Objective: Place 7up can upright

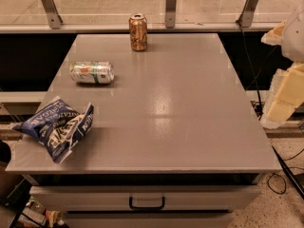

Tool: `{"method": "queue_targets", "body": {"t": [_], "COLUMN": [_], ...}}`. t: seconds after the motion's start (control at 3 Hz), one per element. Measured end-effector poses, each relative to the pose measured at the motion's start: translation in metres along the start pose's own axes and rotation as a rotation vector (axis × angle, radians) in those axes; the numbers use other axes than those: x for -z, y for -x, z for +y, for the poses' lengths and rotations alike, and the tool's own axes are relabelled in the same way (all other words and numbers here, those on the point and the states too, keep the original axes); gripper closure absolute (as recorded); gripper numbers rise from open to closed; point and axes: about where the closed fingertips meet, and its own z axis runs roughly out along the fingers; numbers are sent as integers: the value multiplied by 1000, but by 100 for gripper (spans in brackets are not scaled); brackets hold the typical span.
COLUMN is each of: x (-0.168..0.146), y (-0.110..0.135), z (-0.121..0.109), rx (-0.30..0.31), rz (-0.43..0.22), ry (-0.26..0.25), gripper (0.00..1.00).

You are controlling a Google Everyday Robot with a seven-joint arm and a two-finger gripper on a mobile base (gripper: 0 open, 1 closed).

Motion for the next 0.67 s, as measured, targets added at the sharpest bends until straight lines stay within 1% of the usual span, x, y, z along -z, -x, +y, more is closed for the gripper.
{"method": "queue_targets", "body": {"t": [0.67], "x": [0], "y": [2], "z": [-1], "rx": [2], "rz": [-7], "ry": [-1], "gripper": [0]}}
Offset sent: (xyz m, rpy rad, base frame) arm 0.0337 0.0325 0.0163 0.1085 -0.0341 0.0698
